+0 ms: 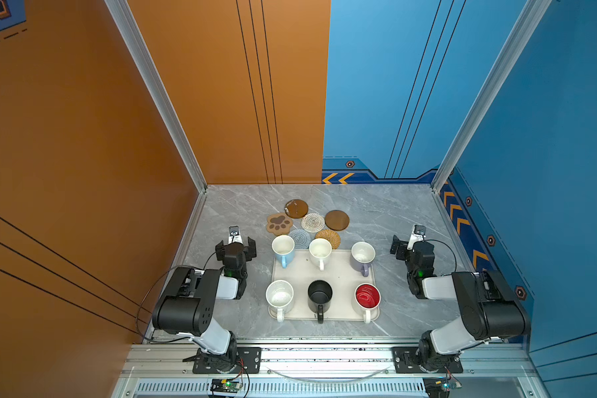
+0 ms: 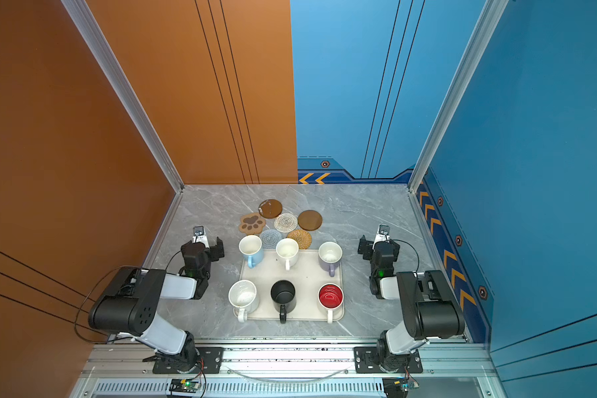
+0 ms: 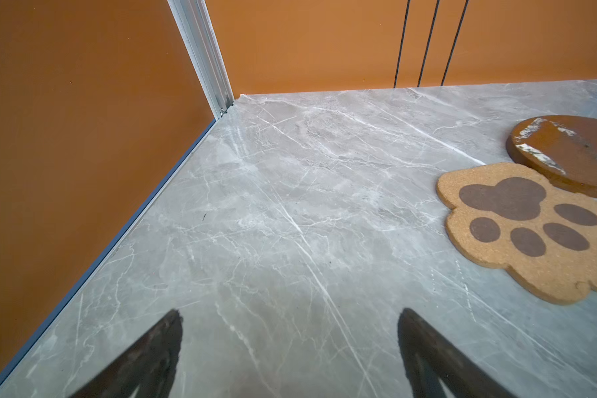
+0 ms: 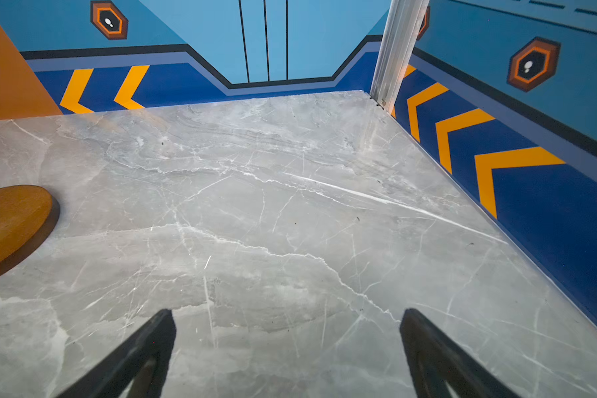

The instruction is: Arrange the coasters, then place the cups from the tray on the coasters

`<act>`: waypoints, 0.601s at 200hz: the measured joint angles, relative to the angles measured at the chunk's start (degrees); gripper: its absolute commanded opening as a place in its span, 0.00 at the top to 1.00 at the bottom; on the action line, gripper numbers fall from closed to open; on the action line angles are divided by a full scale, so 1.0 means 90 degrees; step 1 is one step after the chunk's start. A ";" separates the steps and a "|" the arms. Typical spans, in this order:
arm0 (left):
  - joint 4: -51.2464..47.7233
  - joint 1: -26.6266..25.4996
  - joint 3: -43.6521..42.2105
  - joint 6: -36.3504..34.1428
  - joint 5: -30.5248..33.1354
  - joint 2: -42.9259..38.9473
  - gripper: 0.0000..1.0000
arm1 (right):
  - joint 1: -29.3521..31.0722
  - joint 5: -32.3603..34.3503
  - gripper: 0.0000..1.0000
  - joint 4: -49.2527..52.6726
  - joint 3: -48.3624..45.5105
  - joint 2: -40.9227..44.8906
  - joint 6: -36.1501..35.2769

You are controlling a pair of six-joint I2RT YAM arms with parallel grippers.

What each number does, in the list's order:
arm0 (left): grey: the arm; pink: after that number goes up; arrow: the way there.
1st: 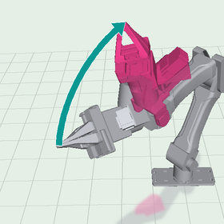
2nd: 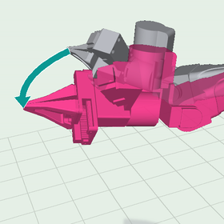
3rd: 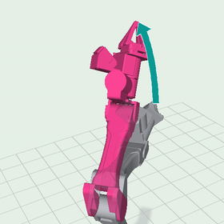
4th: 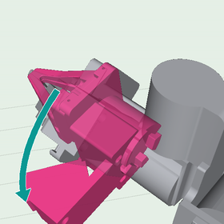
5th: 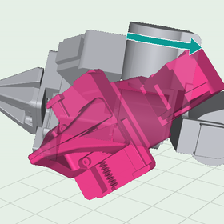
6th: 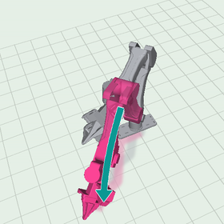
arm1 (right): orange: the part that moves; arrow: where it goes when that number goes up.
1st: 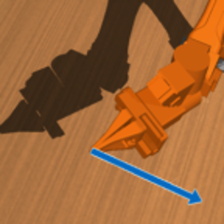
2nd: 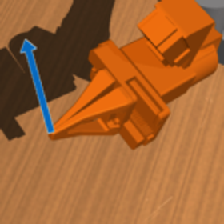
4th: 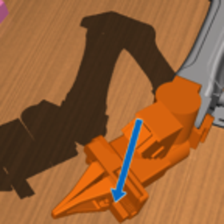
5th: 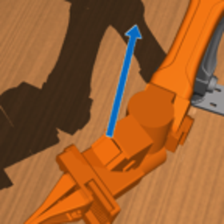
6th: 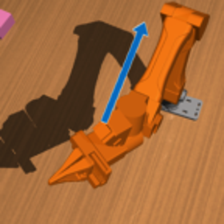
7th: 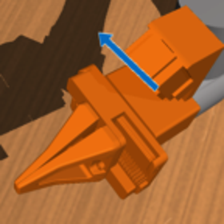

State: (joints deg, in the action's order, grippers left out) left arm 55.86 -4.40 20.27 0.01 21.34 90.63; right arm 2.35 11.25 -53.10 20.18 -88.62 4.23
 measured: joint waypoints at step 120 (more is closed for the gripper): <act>0.0000 0.0000 0.0000 0.0000 0.0000 0.0000 0.02 | 0.0000 -0.0063 0.00 0.0000 0.0000 0.0000 0.0000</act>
State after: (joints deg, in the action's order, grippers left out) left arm 55.86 -4.40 20.27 0.01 21.34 90.63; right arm 2.35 10.68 -53.10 20.18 -88.62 4.23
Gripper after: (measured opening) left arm 0.979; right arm 0.996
